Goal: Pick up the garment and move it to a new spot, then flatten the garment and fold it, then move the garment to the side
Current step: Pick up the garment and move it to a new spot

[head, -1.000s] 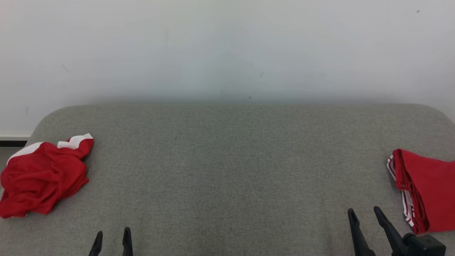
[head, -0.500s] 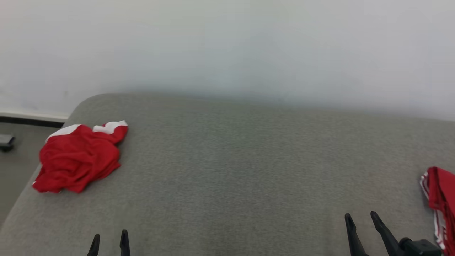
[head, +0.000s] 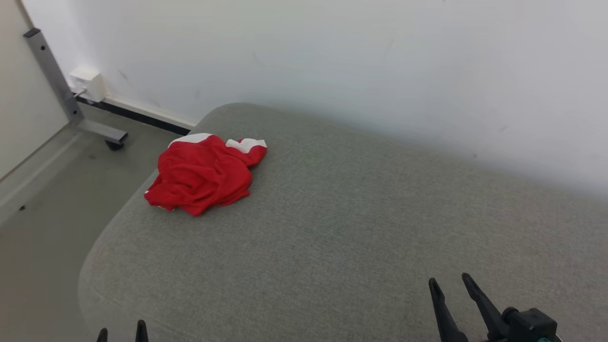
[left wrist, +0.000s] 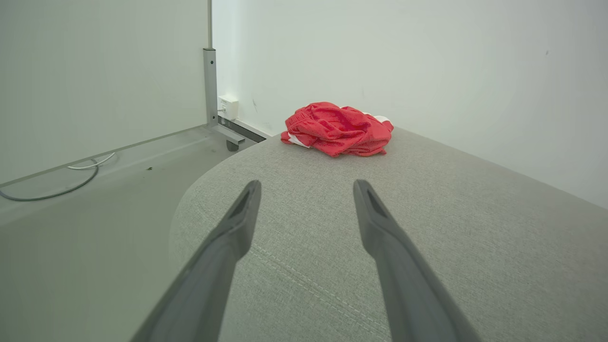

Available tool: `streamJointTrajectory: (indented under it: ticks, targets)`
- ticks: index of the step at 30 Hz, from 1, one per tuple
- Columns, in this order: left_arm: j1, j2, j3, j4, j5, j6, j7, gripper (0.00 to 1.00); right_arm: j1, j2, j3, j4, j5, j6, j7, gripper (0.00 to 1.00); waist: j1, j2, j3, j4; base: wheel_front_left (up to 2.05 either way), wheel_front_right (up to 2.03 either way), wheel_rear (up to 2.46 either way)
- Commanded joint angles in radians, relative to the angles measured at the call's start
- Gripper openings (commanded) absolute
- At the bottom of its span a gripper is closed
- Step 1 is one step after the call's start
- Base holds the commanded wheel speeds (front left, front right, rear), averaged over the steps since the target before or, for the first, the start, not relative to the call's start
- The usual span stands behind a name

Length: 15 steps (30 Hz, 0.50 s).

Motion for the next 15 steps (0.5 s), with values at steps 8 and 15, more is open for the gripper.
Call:
streamJointTrajectory:
  ticks: [8,15]
  targets:
    - [0.049,-0.001,0.047,-0.056,-0.050,0.032,-0.003,1.00,-0.093,-0.027,0.092,0.052,0.028,-0.003,-0.003,1.00,-0.0001,0.0000,0.044,0.089,0.00,0.00,0.00]
    - [0.069,-0.001,0.050,-0.076,-0.065,0.047,-0.003,1.00,-0.124,-0.037,0.125,0.089,0.049,-0.003,-0.018,1.00,-0.0001,0.0000,0.049,0.091,0.00,0.00,0.00]
